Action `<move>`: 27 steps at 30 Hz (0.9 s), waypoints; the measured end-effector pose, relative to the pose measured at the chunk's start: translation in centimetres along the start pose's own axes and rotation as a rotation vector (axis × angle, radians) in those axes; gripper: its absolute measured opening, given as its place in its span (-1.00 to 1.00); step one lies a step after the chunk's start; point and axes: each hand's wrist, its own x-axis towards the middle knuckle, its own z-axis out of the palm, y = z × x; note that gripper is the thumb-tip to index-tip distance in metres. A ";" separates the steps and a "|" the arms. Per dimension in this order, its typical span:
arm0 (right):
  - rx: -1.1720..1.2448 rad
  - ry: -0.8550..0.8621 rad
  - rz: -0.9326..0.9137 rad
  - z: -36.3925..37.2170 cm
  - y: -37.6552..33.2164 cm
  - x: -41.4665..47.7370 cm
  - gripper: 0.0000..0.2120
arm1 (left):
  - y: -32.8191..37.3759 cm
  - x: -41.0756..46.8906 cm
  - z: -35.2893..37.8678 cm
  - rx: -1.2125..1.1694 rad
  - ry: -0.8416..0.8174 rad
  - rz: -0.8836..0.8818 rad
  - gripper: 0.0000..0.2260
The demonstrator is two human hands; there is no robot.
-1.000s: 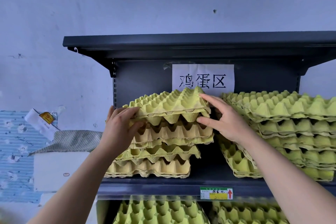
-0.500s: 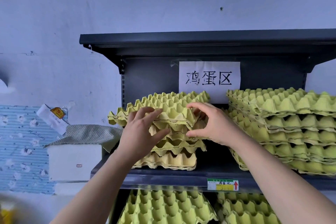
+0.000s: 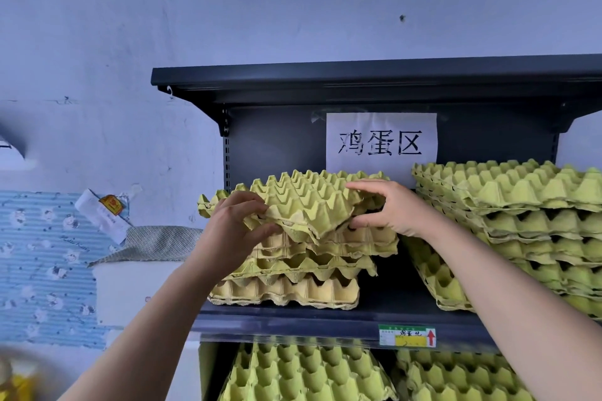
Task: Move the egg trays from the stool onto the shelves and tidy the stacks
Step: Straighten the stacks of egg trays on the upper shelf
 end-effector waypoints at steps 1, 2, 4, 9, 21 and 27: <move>-0.009 -0.006 0.000 0.1 -0.2 0.1 -0.29 | -0.1 -0.1 -0.2 -0.008 -0.018 -0.001 -0.65; -0.020 -0.011 0.000 0.2 -0.3 0.3 -0.27 | -0.2 -0.3 -0.5 -0.015 -0.041 -0.005 -0.61; -0.032 -0.006 0.006 0.8 -0.4 0.6 -0.24 | 0.1 -0.8 -0.8 -0.048 -0.088 -0.037 -0.54; 0.073 0.101 -0.018 1.6 -1.6 0.9 -0.25 | 0.6 -1.1 -0.8 -0.106 -0.034 -0.082 -0.16; -0.189 0.363 -0.033 5.3 -3.2 0.7 -0.28 | -2.4 -0.4 -0.7 -0.221 -0.141 -0.098 -0.29; -0.192 0.306 -0.075 4.0 -1.4 1.1 -0.38 | -3.0 -1.4 -0.2 -0.245 -0.144 -0.094 -0.48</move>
